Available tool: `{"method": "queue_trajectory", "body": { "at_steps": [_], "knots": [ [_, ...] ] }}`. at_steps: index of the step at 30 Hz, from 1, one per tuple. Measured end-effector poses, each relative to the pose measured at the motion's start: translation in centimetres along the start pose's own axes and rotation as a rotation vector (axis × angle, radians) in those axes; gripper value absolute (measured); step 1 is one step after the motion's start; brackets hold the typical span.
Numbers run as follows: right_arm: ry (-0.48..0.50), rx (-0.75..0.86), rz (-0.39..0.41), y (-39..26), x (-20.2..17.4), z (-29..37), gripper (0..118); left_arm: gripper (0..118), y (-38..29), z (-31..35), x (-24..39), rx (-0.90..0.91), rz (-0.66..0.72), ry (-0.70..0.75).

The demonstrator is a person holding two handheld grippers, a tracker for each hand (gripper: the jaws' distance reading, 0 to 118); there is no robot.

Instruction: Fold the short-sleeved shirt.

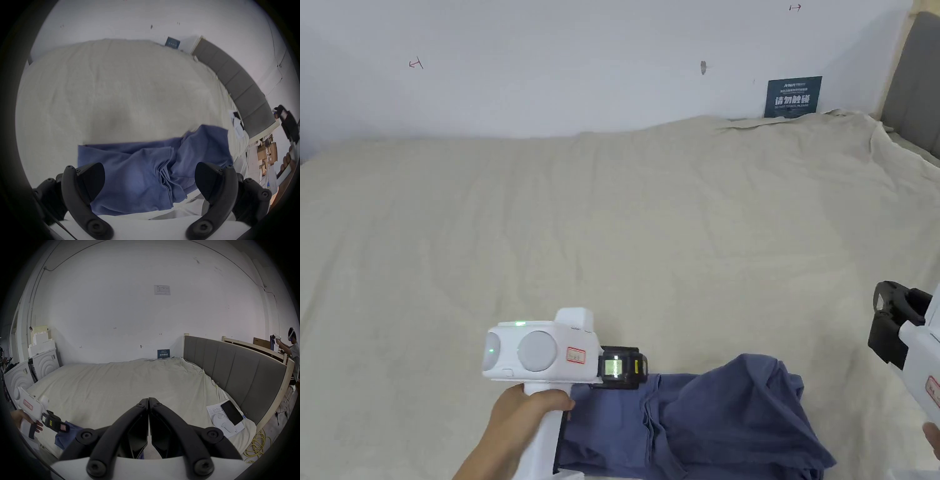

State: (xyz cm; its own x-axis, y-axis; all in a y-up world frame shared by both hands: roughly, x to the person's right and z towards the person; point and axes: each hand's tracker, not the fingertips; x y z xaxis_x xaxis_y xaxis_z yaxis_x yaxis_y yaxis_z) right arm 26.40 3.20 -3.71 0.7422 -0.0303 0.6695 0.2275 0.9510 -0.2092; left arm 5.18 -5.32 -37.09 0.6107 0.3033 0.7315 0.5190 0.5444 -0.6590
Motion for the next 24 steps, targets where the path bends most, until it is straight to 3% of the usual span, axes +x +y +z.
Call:
{"method": "queue_trajectory", "body": {
  "at_steps": [8, 10, 11, 13, 15, 18, 24],
  "knots": [
    [0.018, 0.004, 0.009, 0.4, -0.6, 0.0, 0, 115, -1.2, 6.0, -3.0, 0.294, 0.038, 0.065],
    [0.021, 0.005, 0.009, 0.5, -0.6, 0.0, 0, 109, -2.0, 6.5, -3.6, 0.350, 0.036, 0.090],
    [0.022, 0.005, 0.009, 0.5, -0.6, 0.0, 0, 102, -2.6, 6.7, -3.9, 0.393, 0.044, 0.111],
    [0.023, 0.004, 0.008, 0.5, -0.6, 0.1, 0, 64, -3.5, 6.5, -4.2, 0.424, -0.003, 0.153],
    [0.022, 0.003, 0.007, 0.5, -0.6, 0.0, 0, 16, -4.3, 5.6, -4.4, 0.418, -0.027, 0.215],
    [0.020, -0.001, 0.008, 0.4, -0.5, 0.1, 0, 0, -5.2, 4.0, -5.1, 0.392, -0.020, 0.192],
    [0.009, -0.011, 0.002, 0.0, 0.0, 0.0, 0, 0, -7.1, 0.6, -4.5, 0.299, -0.022, 0.170]
  ]
}}
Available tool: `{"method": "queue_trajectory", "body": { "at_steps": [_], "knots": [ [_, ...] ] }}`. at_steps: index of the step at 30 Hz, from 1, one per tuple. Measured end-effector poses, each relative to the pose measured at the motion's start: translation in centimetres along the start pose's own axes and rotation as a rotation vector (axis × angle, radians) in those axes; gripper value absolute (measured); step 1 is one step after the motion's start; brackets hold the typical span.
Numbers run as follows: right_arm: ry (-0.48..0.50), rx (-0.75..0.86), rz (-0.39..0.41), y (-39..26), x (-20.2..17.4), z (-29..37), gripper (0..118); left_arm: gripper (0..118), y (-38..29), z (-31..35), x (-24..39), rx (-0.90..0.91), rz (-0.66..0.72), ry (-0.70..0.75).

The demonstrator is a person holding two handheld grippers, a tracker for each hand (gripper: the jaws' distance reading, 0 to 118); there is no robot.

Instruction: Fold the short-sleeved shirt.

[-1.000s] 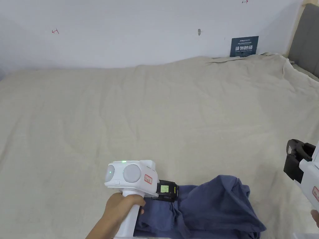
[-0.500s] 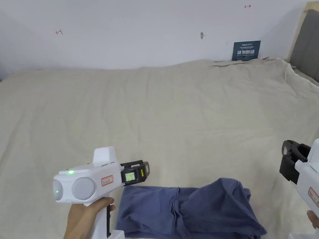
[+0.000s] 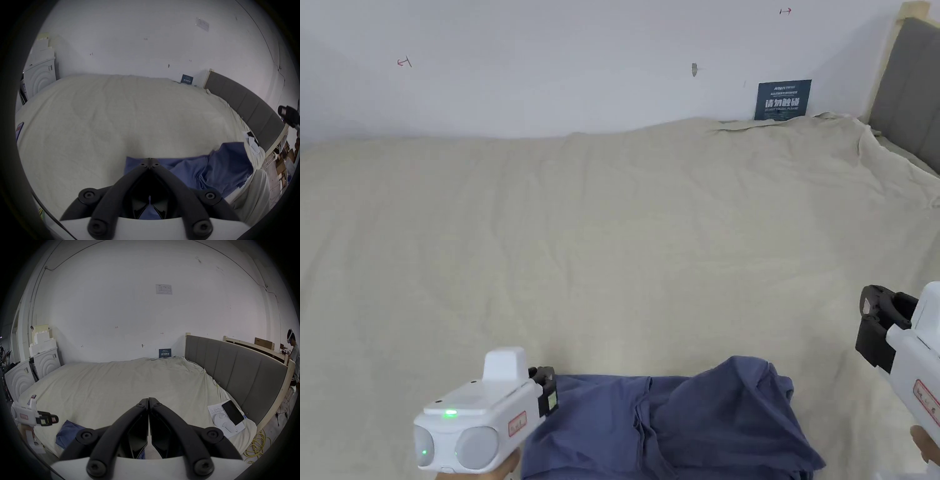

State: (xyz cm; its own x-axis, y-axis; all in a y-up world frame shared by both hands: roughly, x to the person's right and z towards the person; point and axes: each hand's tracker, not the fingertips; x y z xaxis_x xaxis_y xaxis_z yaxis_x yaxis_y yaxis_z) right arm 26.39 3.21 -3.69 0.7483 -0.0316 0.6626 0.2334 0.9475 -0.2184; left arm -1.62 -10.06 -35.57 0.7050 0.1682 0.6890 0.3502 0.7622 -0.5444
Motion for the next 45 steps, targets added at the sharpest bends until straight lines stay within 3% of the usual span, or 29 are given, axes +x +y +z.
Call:
{"method": "queue_trajectory", "body": {
  "at_steps": [19, 26, 29, 36, 45],
  "knots": [
    [-0.032, -0.024, -0.014, -0.6, 1.7, -0.1, 0, 0, -5.3, -6.1, 9.9, -0.192, -0.116, -0.087],
    [-0.040, -0.022, -0.022, -0.6, 2.1, 0.1, 0, 0, -5.9, -5.9, 14.4, -0.153, -0.324, -0.066],
    [-0.044, -0.020, -0.021, -0.5, 2.3, 0.3, 0, 0, -5.9, -5.9, 15.2, -0.158, -0.342, -0.088],
    [-0.052, -0.012, -0.018, -0.3, 2.6, 0.9, 0, 0, -2.3, -2.8, 13.3, -0.071, -0.281, -0.116],
    [-0.036, 0.004, -0.010, 0.1, 1.9, 0.8, 0, 0, 4.7, 1.4, 4.6, -0.072, -0.129, -0.172]
  ]
}}
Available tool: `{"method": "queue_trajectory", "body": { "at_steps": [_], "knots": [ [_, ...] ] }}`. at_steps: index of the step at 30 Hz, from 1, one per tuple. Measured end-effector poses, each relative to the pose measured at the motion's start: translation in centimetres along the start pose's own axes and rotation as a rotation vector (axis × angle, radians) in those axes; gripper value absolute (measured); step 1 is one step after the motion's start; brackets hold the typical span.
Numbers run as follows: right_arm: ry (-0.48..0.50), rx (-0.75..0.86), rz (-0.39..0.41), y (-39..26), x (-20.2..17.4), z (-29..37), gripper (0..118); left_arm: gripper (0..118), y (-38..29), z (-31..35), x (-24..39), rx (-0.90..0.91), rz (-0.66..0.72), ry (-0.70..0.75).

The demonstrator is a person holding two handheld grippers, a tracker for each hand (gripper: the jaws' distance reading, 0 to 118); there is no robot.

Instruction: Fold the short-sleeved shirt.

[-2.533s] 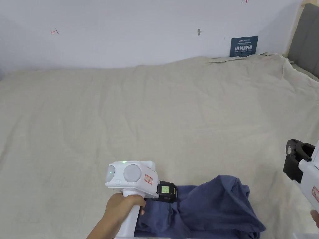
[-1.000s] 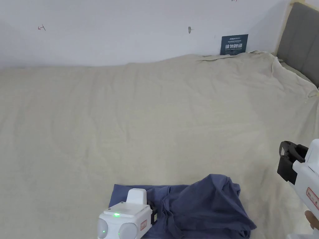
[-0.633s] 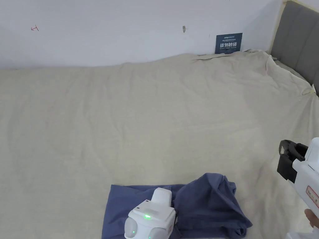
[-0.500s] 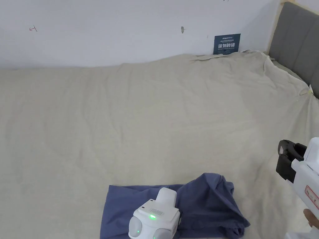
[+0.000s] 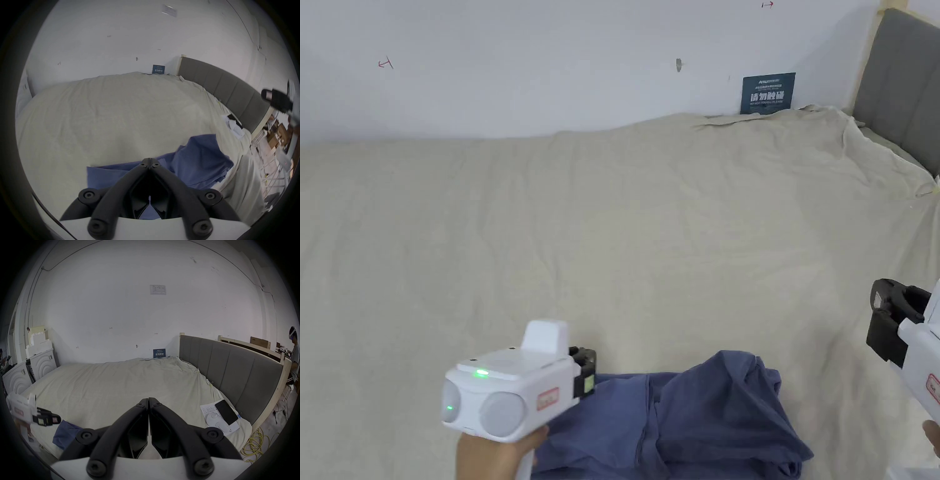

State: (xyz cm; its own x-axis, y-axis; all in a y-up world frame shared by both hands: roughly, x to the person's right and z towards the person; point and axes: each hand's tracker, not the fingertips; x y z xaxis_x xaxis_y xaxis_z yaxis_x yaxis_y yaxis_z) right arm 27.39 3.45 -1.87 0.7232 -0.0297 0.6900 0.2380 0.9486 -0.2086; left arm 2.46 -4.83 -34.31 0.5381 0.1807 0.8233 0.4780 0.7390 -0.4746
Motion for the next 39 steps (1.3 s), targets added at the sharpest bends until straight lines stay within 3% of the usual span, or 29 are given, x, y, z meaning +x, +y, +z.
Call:
{"method": "queue_trajectory", "body": {
  "at_steps": [6, 8, 9, 12, 13, 14, 20, 26, 31, 33, 35, 37, 39],
  "knots": [
    [0.009, -0.004, 0.008, 0.0, -0.4, -0.2, 0, 0, -0.1, 0.2, -7.2, -0.102, 0.205, -0.041],
    [0.007, -0.008, 0.009, 0.0, -0.4, -0.3, 0, 9, -0.9, -0.5, -9.2, -0.154, 0.256, -0.057],
    [0.007, -0.009, 0.010, 0.0, -0.4, -0.3, 0, 24, -1.3, -0.9, -9.8, -0.179, 0.270, -0.062],
    [0.004, -0.015, 0.014, -0.1, -0.5, -0.5, 0, 94, -2.7, -2.3, -11.4, -0.237, 0.315, -0.057],
    [0.002, -0.017, 0.015, 0.0, -0.5, -0.5, 0, 103, -3.2, -2.9, -11.6, -0.257, 0.323, -0.046],
    [0.001, -0.018, 0.015, 0.0, -0.4, -0.5, 0, 103, -3.6, -3.3, -12.0, -0.256, 0.333, -0.043],
    [-0.009, -0.031, 0.026, -0.2, -0.3, -0.7, 0, 103, -5.4, -5.2, -13.2, -0.296, 0.396, -0.075],
    [-0.011, -0.044, 0.031, -0.4, -0.3, -0.8, 0, 101, -5.8, -6.1, -13.0, -0.299, 0.352, -0.083],
    [-0.005, -0.053, 0.023, -0.6, -0.5, -1.2, 0, 66, -5.6, -6.0, -12.2, -0.304, 0.276, -0.069],
    [-0.001, -0.054, 0.024, -0.6, -0.6, -1.3, 0, 43, -5.6, -6.1, -12.3, -0.290, 0.302, -0.136],
    [0.003, -0.055, 0.027, -0.6, -0.7, -1.3, 0, 37, -5.6, -6.3, -11.9, -0.298, 0.303, -0.106],
    [0.004, -0.055, 0.024, -0.5, -0.7, -1.3, 0, 14, -5.6, -6.2, -12.0, -0.304, 0.290, -0.094],
    [0.003, -0.052, 0.023, -0.5, -0.7, -1.2, 0, 7, -5.5, -5.9, -12.0, -0.305, 0.309, -0.095]
  ]
}}
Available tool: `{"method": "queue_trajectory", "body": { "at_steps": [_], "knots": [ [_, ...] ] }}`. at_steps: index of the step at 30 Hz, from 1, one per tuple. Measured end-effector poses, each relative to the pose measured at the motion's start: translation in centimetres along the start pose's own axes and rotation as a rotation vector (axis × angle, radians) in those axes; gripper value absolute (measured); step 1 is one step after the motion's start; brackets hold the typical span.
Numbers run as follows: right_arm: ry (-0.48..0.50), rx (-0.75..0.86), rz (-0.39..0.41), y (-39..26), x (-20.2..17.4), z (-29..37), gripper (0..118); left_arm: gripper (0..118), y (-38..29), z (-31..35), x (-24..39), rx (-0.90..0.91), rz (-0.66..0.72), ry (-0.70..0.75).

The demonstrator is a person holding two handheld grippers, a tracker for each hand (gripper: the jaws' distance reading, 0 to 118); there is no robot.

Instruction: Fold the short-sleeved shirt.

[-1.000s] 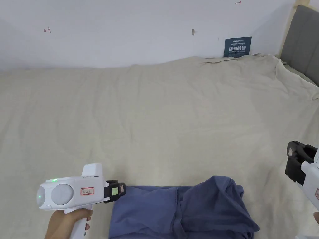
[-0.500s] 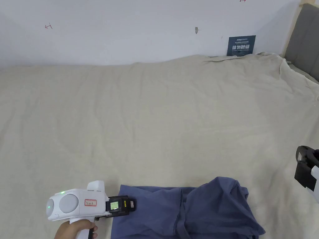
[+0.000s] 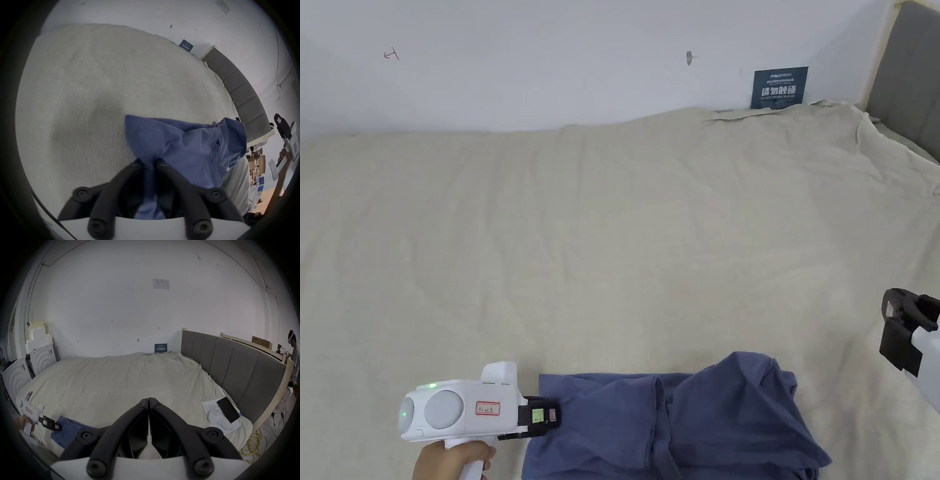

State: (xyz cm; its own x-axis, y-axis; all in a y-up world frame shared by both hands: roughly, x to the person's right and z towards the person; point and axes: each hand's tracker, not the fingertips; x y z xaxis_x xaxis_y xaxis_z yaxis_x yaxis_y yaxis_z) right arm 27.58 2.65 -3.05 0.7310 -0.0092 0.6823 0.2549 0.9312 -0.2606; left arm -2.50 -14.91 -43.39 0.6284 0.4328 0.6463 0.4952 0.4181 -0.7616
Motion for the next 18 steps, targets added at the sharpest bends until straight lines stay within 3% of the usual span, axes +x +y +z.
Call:
{"method": "queue_trajectory", "body": {
  "at_steps": [5, 12, 18],
  "knots": [
    [0.000, 0.005, 0.002, 0.3, 0.2, 0.1, 0, 3, 0.0, 1.5, 1.5, 0.017, -0.074, 0.040],
    [0.009, 0.025, -0.001, 0.8, 0.4, 0.4, 0, 3, 0.4, 5.8, 1.2, 0.045, -0.038, 0.061],
    [0.027, 0.034, 0.001, 0.9, 0.2, 0.4, 0, 3, 0.3, 10.3, -0.7, 0.054, 0.000, 0.169]
  ]
}}
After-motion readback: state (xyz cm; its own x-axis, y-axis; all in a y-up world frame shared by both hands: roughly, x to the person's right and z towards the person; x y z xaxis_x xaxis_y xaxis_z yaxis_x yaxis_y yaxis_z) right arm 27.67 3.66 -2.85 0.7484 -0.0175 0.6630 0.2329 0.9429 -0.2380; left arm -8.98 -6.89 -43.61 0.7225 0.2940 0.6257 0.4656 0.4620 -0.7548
